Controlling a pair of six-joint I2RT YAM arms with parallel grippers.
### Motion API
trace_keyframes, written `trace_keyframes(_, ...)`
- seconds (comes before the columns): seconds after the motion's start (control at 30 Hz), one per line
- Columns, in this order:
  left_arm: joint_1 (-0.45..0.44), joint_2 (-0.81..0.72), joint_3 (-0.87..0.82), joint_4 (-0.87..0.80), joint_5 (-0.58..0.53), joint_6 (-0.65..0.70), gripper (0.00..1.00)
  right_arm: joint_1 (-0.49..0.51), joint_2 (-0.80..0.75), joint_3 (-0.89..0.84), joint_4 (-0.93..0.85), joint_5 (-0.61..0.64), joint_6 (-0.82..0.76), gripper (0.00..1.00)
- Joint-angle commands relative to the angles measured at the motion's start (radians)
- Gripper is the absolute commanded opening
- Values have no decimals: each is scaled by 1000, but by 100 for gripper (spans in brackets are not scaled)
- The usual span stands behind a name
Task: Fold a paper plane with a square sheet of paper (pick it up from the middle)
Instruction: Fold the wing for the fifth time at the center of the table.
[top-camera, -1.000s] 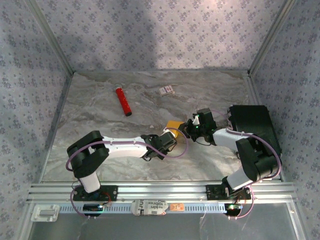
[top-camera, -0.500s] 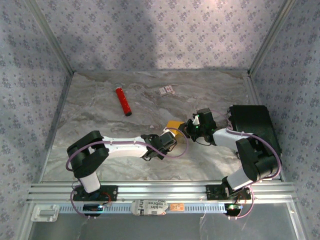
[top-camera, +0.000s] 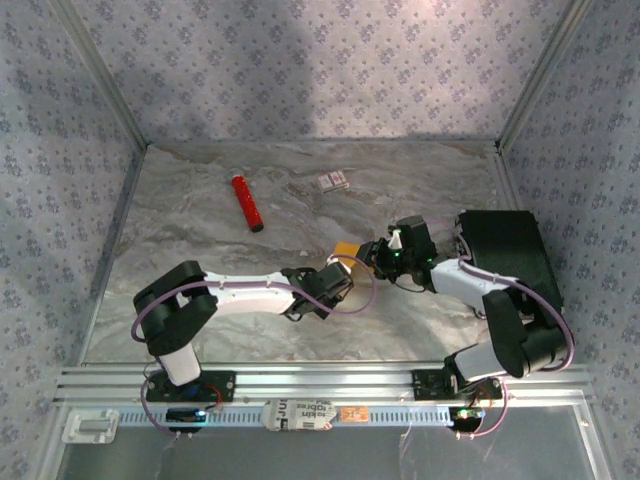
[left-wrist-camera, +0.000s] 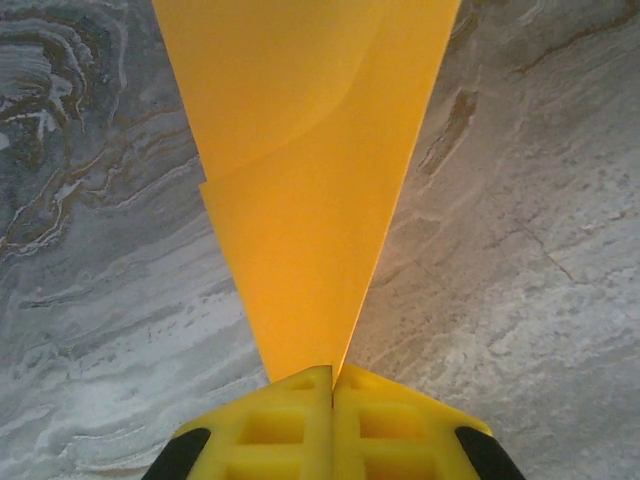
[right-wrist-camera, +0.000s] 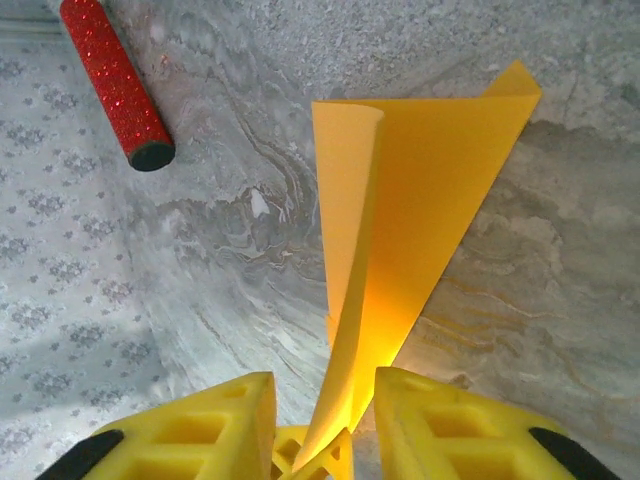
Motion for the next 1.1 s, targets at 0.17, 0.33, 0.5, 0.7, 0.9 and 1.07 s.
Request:
trace_keyframes(0.17, 97, -90, -70, 124, 263, -45, 4, 2, -72, 18, -119, 56, -57, 45)
trace_keyframes(0.33, 139, -100, -99, 173, 367, -68, 4, 4, -93, 17, -132, 62, -64, 46)
trace_keyframes(0.5, 162, -79, -104, 197, 445, -82, 4, 7, -113, 5, -131, 67, -66, 46)
trace_keyframes(0.7, 176, -46, -101, 217, 516, -91, 4, 7, -123, -7, -129, 70, -66, 46)
trace_keyframes(0.9, 193, -19, -108, 245, 567, -112, 4, 10, -127, -19, -120, 69, -67, 46)
trace_keyframes(1.07, 210, 8, -114, 280, 621, -136, 4, 13, -137, -32, -108, 71, -70, 45)
